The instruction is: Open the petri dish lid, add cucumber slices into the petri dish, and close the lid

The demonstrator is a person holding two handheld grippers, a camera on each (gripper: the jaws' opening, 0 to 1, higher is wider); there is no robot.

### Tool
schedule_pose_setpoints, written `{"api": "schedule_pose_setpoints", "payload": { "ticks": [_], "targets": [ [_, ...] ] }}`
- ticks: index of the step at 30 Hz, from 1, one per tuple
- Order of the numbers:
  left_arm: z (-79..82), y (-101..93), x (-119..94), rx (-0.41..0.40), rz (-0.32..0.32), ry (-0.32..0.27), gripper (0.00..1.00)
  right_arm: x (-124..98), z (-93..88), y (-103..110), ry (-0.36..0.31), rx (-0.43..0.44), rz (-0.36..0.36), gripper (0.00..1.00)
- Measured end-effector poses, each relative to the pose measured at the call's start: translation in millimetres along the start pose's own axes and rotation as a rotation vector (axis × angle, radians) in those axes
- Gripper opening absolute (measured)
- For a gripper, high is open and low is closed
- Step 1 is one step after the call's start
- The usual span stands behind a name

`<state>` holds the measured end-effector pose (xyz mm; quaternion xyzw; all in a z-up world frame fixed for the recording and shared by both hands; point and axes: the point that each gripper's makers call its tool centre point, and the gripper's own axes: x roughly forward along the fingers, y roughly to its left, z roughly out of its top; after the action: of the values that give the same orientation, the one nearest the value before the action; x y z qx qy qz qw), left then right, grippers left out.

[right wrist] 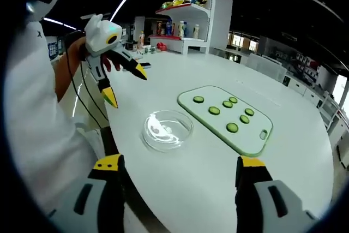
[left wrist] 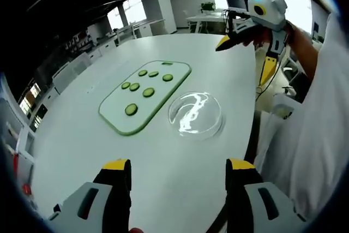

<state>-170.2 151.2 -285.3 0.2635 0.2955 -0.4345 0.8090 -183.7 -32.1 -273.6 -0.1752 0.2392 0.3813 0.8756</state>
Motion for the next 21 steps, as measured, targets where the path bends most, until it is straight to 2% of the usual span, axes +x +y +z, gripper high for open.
{"api": "schedule_pose_setpoints", "payload": {
  "ticks": [6, 10, 16, 21],
  "targets": [
    [-3.1, -2.5, 0, 0.024, -0.012, 0.015, 0.69, 1, -6.8, 0, 0.005, 0.015, 0.011, 0.82],
    [-3.1, -4.6, -2, 0.078, -0.012, 0.031, 0.69, 0, -10.8, -1, 0.019, 0.017, 0.016, 0.82],
    [-2.1, -2.2, -3, 0.084, -0.011, 0.016, 0.69, -3, -15.1, -7, 0.032, 0.014, 0.001, 0.82],
    [1.8, 2.8, -2, 0.074, 0.009, -0.004, 0.69, -4, -8.1, -5, 0.025, -0.006, 0.001, 0.82]
  ]
}}
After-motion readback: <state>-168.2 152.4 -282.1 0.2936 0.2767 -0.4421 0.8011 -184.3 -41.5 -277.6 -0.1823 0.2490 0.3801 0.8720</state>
